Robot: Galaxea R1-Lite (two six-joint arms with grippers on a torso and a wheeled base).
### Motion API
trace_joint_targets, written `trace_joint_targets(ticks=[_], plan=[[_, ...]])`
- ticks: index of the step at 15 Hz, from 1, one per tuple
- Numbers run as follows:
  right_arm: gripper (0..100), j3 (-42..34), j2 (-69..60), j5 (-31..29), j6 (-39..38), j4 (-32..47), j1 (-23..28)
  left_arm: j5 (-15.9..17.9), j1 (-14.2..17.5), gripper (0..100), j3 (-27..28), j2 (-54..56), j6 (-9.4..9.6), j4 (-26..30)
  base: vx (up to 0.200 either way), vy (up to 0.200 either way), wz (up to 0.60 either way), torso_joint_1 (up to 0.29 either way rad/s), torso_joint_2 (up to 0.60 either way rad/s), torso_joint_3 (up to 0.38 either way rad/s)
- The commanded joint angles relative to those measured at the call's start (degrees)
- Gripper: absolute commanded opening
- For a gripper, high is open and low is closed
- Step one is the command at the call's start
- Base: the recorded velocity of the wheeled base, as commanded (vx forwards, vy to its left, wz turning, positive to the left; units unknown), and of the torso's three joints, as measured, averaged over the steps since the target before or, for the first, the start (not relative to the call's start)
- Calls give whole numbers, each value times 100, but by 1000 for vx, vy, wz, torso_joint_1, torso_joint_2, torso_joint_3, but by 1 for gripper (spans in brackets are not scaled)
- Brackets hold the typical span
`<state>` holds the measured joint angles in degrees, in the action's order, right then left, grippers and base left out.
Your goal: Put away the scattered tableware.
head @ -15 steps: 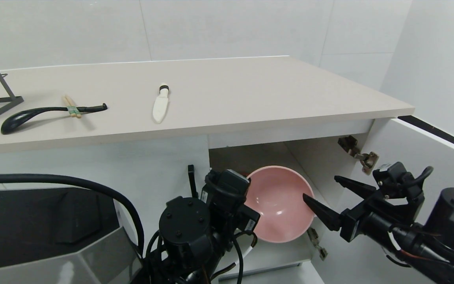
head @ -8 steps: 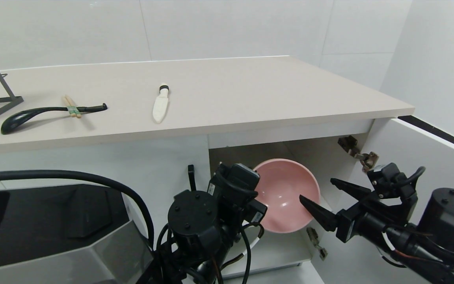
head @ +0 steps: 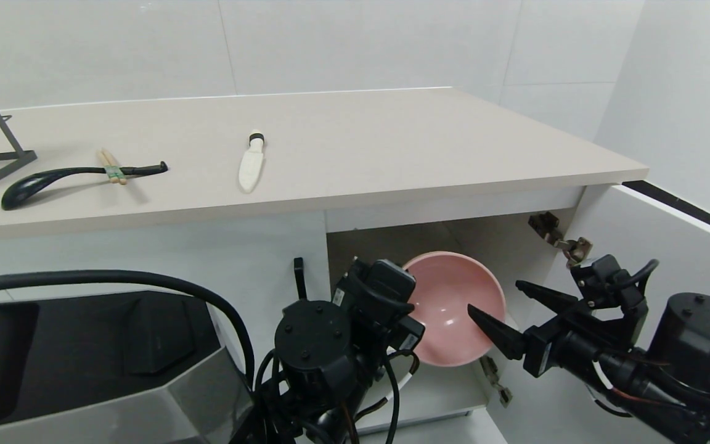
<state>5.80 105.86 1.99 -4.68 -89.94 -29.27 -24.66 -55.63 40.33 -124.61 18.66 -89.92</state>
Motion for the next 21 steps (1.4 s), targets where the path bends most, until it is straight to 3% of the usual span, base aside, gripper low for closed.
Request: trace_joint_targets(ticks=[1, 2, 3, 11, 12, 19, 21], plan=[[100, 0, 31, 3, 2, -6, 0, -4, -71, 0, 160, -46, -3, -8, 0, 0, 0, 0, 0, 0], [100, 0, 48, 3, 2, -6, 44, -4, -106, 0, 256, -54, -3, -8, 0, 0, 0, 0, 0, 0], [0, 0, 57, 3, 2, -6, 88, -4, -124, 0, 318, -72, -3, -8, 0, 0, 0, 0, 0, 0], [0, 35, -119, 3, 11, -6, -123, -4, -124, 0, 529, -186, -12, -8, 0, 0, 0, 0, 0, 0], [0, 61, -127, 3, 11, -6, -167, -4, -133, 100, 529, -213, -12, -8, 0, 0, 0, 0, 0, 0], [0, 61, 180, 3, 2, -6, 158, 67, -361, 100, 397, 42, -29, -8, 0, 0, 0, 0, 0, 0], [0, 96, 251, 3, 2, -6, 246, 427, -361, 100, -78, 350, -73, -8, 0, 0, 0, 0, 0, 0]])
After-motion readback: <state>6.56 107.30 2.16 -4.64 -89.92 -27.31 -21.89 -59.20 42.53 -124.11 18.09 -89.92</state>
